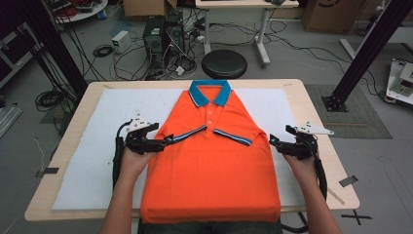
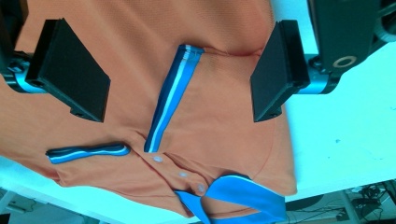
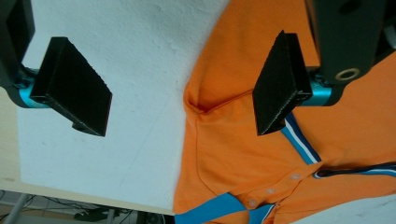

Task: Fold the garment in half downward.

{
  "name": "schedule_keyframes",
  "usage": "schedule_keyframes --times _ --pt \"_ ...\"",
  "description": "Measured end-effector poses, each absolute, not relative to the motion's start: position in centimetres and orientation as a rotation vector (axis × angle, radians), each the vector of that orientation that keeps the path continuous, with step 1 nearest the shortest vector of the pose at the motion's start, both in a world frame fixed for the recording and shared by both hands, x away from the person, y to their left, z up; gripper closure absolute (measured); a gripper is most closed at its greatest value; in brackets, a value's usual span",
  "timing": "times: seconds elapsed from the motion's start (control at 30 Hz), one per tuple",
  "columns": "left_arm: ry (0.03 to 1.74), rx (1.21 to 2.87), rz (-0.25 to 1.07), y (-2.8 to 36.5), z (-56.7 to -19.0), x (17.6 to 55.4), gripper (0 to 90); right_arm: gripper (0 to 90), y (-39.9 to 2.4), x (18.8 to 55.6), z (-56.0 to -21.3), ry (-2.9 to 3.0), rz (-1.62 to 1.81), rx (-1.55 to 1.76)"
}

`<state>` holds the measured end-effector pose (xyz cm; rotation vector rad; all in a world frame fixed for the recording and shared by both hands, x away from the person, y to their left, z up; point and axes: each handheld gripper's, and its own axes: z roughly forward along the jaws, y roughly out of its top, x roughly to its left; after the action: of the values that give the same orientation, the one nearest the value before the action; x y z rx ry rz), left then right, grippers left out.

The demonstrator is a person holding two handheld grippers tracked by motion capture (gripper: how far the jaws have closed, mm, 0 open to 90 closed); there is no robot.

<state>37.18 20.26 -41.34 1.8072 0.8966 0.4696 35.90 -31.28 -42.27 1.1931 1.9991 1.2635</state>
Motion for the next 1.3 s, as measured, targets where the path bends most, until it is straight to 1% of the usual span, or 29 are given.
schedule_keyframes --times 0.07,0.17,0.33,0.53,0.9,0.97,1.07,1.3 --pt "0.910 1.823 0.466 20.3 -40.9 37.5 20.1 20.4 -31.2 36.0 -42.1 2.009 1.258 1.186" --pt "0.899 1.822 0.500 20.0 -40.1 37.8 20.1 20.4 -31.1 36.1 -41.4 2.017 1.261 1.171" --pt "0.909 1.816 0.447 19.4 -40.0 39.3 20.1 20.4 -30.8 37.1 -40.6 2.024 1.265 1.160" --pt "0.922 1.792 0.445 19.5 -40.1 40.3 20.1 20.4 -30.1 38.4 -40.3 2.050 1.268 1.151" --pt "0.945 1.869 0.433 18.8 -39.4 43.6 20.1 20.4 -28.6 41.1 -38.5 2.110 1.258 1.140" --pt "0.948 1.865 0.402 18.6 -39.5 44.2 20.0 20.4 -28.3 41.6 -38.3 2.123 1.238 1.137" --pt "0.945 1.912 0.401 17.8 -39.5 45.2 20.0 20.4 -28.2 42.6 -38.1 2.135 1.239 1.147" --pt "0.962 1.927 0.402 17.0 -39.2 47.2 20.0 20.4 -27.6 44.7 -38.2 2.171 1.204 1.169"
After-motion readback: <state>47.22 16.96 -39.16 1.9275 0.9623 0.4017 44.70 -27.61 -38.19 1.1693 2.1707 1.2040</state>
